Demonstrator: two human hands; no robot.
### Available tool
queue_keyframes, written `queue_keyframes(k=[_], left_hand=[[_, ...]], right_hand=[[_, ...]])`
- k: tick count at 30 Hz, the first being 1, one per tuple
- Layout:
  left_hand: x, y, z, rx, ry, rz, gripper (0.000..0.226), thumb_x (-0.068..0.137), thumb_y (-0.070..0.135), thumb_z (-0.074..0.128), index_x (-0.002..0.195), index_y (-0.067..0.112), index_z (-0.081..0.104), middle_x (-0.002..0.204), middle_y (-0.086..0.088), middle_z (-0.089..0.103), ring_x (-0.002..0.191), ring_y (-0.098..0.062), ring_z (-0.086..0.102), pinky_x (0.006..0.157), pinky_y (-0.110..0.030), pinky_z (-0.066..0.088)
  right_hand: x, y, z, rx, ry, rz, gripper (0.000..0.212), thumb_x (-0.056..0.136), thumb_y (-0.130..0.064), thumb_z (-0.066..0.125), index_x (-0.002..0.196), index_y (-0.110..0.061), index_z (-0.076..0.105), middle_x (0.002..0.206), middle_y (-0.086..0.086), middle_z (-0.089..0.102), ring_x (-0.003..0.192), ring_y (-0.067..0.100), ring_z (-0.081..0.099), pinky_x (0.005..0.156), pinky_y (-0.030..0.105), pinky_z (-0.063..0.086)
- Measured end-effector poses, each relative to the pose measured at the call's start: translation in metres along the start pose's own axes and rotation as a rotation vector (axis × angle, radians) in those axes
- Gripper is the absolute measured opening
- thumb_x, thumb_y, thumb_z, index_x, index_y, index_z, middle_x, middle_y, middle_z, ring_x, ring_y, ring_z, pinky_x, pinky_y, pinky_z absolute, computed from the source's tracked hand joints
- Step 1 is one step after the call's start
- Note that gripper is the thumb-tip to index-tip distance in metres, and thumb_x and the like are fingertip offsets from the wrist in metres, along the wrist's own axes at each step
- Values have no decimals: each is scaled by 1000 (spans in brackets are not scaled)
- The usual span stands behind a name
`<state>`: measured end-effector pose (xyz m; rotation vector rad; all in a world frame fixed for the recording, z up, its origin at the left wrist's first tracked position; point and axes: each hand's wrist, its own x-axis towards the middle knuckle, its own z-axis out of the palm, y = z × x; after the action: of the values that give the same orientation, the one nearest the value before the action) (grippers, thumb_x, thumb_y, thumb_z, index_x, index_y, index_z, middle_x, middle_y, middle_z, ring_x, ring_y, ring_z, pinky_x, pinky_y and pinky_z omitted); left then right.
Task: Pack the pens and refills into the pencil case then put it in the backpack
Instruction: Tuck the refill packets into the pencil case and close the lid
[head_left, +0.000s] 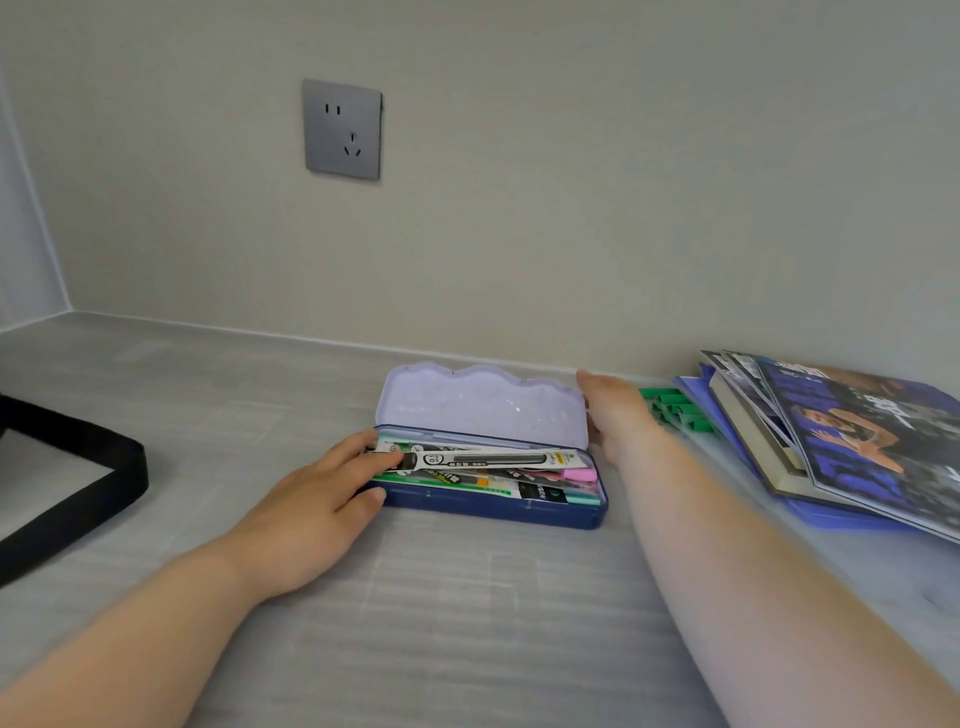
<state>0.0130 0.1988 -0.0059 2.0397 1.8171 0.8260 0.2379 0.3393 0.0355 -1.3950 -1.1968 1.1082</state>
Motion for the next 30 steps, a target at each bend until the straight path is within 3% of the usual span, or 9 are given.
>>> queue_keyframes(k=[4, 7, 12, 15, 19, 22, 25, 27, 30], left_hand=[[0, -1, -2, -169, 0, -34, 59, 88, -2, 37, 134, 34, 27, 152, 6, 10, 134, -6, 20, 98, -13, 15], [0, 3, -5, -419, 71, -60, 66, 86, -8, 34, 131, 38, 18, 141, 7, 24, 123, -7, 30, 99, -18, 19], [2, 6, -2, -611, 162, -120, 60, 91, -3, 34, 139, 26, 16, 124, 9, 31, 112, -9, 40, 93, -21, 26], [2, 3, -5, -632, 176, -125, 59, 91, -1, 31, 138, 32, 19, 125, 8, 35, 111, -12, 43, 95, -24, 27], [17, -4, -10, -640, 123, -269, 60, 86, -11, 23, 135, 21, 31, 137, -11, 42, 119, -23, 44, 108, -37, 25], [13, 0, -8, -535, 176, -184, 52, 85, -9, 25, 123, 20, 46, 129, -8, 48, 116, -20, 44, 105, -34, 28], [5, -1, -10, -363, 313, -143, 43, 88, -5, 28, 120, 9, 53, 134, -13, 44, 126, -25, 38, 104, -24, 25], [3, 1, -13, -290, 367, -144, 38, 91, -1, 30, 120, 6, 54, 140, -15, 39, 131, -24, 33, 102, -19, 20], [2, 19, -12, -115, 331, -67, 34, 94, 12, 34, 123, 8, 51, 143, -13, 39, 132, -23, 34, 105, -22, 21]], right_hand=[[-5, 2, -7, 313, -102, 33, 20, 89, -18, 47, 72, -13, 55, 71, 4, 59, 57, 14, 60, 53, 25, 50], [-14, -1, -16, 395, -189, -63, 9, 87, -13, 50, 84, -13, 59, 70, -2, 65, 59, 8, 63, 53, 18, 51], [-36, 0, -39, 230, -372, -276, 20, 84, -2, 49, 80, -14, 63, 58, -13, 72, 60, -2, 65, 60, 10, 53], [-53, 3, -49, 0, -364, -391, 20, 79, 2, 56, 86, -14, 66, 72, -13, 70, 67, -5, 64, 68, 7, 49], [-74, 12, -51, -198, -370, -503, 32, 75, 4, 62, 77, -28, 63, 92, -8, 65, 65, -15, 62, 65, -1, 46], [-82, 17, -47, -318, -341, -548, 31, 76, 1, 62, 76, -30, 65, 89, -8, 65, 64, -17, 60, 67, -2, 45], [-89, 16, -41, -505, -288, -597, 14, 82, -11, 59, 81, -18, 71, 84, -5, 69, 68, -5, 59, 69, 11, 45], [-90, 12, -34, -656, -233, -613, 19, 85, -18, 53, 78, -11, 69, 83, 8, 72, 72, 14, 57, 68, 26, 41], [-87, -3, -16, -798, -181, -574, 22, 88, -21, 45, 96, -14, 64, 105, 10, 69, 93, 25, 59, 76, 29, 41]])
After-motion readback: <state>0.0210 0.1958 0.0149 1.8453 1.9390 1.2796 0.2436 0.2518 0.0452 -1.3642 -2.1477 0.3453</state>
